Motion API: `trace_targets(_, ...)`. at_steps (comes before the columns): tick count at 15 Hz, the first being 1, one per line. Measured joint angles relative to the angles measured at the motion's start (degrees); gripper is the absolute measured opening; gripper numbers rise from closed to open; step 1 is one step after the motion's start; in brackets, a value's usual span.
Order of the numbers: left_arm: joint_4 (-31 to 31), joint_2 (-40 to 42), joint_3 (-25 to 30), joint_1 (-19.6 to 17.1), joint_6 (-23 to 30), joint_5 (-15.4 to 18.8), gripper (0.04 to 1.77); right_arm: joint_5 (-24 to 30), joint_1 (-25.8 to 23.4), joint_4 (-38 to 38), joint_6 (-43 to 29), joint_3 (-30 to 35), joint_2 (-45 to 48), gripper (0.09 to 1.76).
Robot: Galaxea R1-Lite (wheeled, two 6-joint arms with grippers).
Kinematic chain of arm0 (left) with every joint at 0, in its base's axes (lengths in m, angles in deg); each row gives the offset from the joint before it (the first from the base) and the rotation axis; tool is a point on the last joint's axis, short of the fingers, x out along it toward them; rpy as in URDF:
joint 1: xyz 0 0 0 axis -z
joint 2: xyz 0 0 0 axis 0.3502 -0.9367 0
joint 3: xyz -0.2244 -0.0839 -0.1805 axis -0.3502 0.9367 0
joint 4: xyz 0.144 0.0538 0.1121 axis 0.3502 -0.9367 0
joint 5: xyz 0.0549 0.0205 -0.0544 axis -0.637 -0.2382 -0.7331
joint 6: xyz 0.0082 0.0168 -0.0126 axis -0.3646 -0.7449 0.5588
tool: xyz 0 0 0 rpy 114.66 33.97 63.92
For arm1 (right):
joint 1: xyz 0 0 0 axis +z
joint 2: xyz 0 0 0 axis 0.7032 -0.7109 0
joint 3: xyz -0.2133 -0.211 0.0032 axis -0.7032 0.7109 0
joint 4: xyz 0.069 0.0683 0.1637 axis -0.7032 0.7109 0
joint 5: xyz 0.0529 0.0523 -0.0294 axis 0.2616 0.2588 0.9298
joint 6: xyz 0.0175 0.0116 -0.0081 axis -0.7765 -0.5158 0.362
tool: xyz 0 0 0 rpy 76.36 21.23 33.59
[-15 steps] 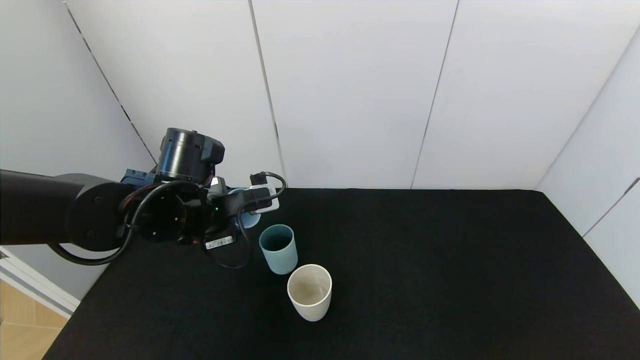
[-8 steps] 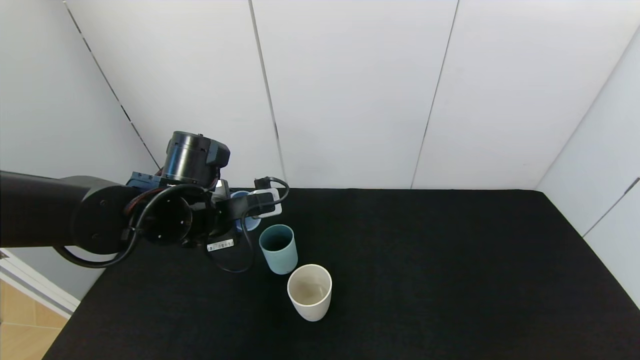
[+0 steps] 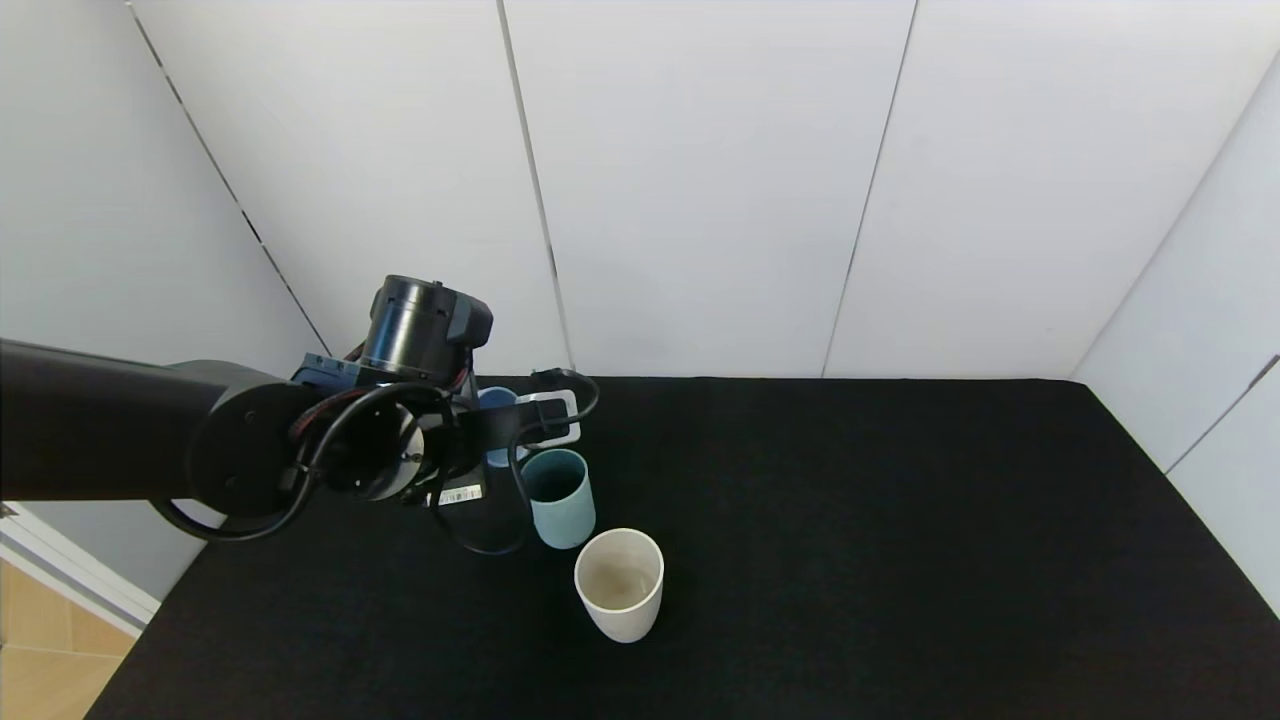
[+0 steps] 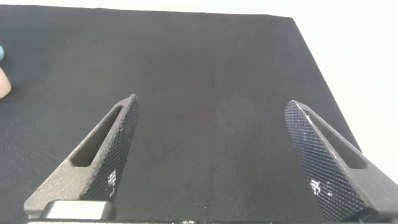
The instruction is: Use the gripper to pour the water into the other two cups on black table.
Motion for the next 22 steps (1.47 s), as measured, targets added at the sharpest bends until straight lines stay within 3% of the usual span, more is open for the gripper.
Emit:
trace_targets(8, 0.2, -1.4, -0.5, 0.7, -2.5, -3.9, 1.22, 0.0, 0.0, 0.0, 0.0, 0.0, 0.0, 1.71)
trace_targets(16, 1.6, -1.5, -0.5, 0.8, -3.4, -3.9, 1.22, 0.0, 0.0, 0.0, 0.0, 0.0, 0.0, 1.71)
trace_targets(20, 1.7, -1.1, -0.2, 0.8, -2.3, -3.1, 1.22, 0.0, 0.0, 0.0, 0.0, 0.0, 0.0, 1.71)
trace_targets(22, 2.7, -0.8, 0.0, 0.8, 0.7, -2.0, 1.22, 0.0, 0.0, 0.0, 0.0, 0.0, 0.0, 1.71)
